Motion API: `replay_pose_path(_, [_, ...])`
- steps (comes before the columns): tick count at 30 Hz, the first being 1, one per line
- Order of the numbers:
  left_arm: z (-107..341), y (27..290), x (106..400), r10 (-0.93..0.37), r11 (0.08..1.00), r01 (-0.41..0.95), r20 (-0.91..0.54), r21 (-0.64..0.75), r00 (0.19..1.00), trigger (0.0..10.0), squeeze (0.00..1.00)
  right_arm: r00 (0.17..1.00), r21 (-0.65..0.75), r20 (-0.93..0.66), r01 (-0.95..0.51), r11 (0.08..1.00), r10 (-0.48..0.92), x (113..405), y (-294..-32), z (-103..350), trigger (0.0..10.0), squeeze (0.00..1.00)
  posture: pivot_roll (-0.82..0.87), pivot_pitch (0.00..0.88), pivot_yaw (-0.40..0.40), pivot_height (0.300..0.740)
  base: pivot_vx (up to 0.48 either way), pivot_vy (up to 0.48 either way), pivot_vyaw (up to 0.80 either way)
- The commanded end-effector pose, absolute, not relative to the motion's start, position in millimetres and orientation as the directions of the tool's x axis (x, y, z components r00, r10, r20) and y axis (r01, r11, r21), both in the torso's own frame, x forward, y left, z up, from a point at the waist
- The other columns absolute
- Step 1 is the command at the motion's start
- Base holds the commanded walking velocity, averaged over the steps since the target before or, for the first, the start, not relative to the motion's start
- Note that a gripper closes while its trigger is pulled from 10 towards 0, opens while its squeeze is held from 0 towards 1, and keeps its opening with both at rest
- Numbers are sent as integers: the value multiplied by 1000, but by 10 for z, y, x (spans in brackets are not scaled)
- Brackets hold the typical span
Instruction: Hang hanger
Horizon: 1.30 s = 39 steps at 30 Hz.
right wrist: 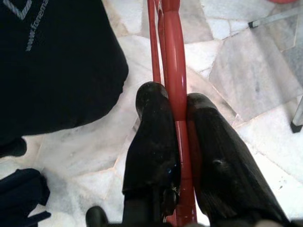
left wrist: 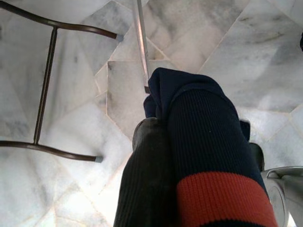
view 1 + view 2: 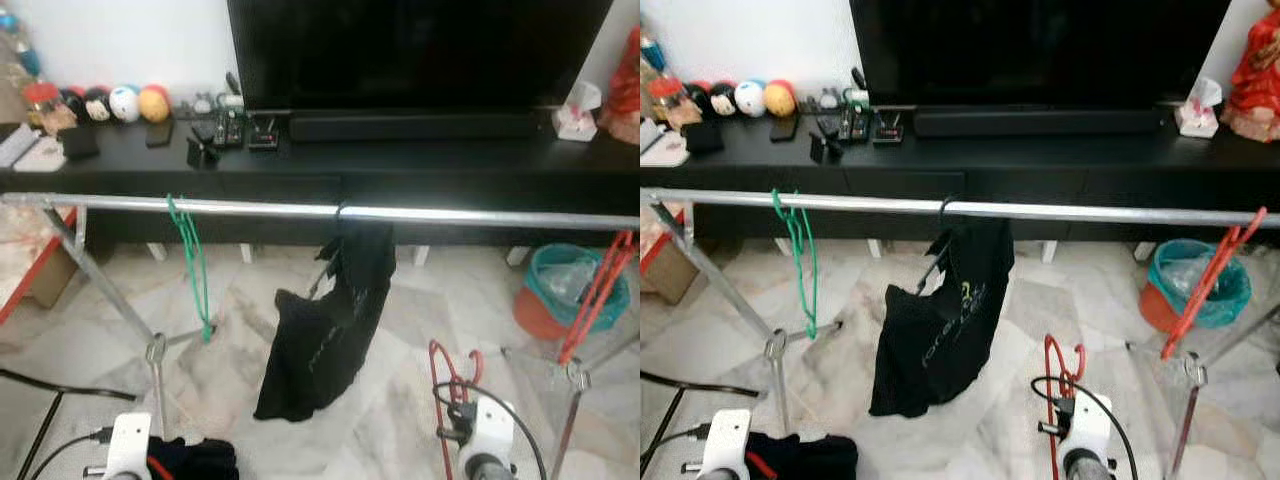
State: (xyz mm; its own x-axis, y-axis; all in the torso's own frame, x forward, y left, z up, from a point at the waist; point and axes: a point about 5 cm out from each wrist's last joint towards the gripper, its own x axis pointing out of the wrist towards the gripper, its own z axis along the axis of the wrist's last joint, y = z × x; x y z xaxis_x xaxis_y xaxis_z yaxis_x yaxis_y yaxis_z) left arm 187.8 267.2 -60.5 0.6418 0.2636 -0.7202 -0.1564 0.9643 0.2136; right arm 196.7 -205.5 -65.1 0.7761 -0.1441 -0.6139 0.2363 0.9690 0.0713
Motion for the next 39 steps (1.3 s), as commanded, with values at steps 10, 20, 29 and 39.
replay_pose_path(10, [-588,2682,1901,264,964,-155,-712,216,651,10000,0,783,70,-602,250,966,-159,1996,-2082,-629,10000,0,-23,7,66,740,-297,0,0])
replay_pose_path(20, [-597,2678,1885,264,964,-160,-713,211,650,10000,0,792,76,-589,252,965,-161,2039,-2090,-602,10000,0,-21,23,63,740,-298,0,0])
replay_pose_path(29, [-572,2689,1921,261,965,-160,-705,208,660,10000,0,802,70,-575,248,966,-164,2077,-2116,-571,10000,0,-22,32,62,740,-299,0,0])
replay_pose_path(39, [-526,2651,2024,240,970,-143,-686,196,687,10000,0,820,67,-552,223,973,-150,2133,-2111,-530,10000,0,-22,34,65,740,-299,0,0])
